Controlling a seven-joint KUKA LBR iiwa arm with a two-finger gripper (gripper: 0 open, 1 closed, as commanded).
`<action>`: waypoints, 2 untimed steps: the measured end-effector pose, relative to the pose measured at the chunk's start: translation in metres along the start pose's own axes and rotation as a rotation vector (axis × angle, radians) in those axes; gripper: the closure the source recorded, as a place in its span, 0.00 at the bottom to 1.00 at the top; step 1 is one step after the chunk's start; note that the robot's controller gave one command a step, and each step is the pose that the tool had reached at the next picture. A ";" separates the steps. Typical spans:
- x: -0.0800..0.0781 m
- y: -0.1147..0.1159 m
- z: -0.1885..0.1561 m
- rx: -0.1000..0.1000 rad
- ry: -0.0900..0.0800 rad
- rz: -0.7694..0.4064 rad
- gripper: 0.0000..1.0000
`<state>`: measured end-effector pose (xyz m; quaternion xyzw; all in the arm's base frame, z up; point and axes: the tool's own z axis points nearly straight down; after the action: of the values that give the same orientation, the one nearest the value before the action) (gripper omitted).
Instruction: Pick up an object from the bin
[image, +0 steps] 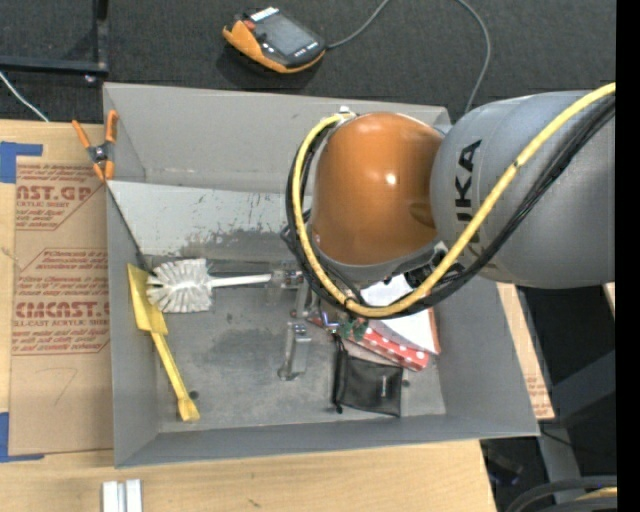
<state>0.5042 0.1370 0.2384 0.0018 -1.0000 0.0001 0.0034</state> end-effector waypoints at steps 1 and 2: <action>-0.002 -0.001 -0.005 -0.002 -0.008 0.003 0.00; -0.062 0.041 0.109 -0.003 -0.011 -0.054 0.00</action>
Offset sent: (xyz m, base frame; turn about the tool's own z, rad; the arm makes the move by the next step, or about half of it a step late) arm 0.0865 0.0605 -0.1684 -0.0822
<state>0.5653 0.1782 0.1289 0.0289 -0.9996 -0.0014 -0.0019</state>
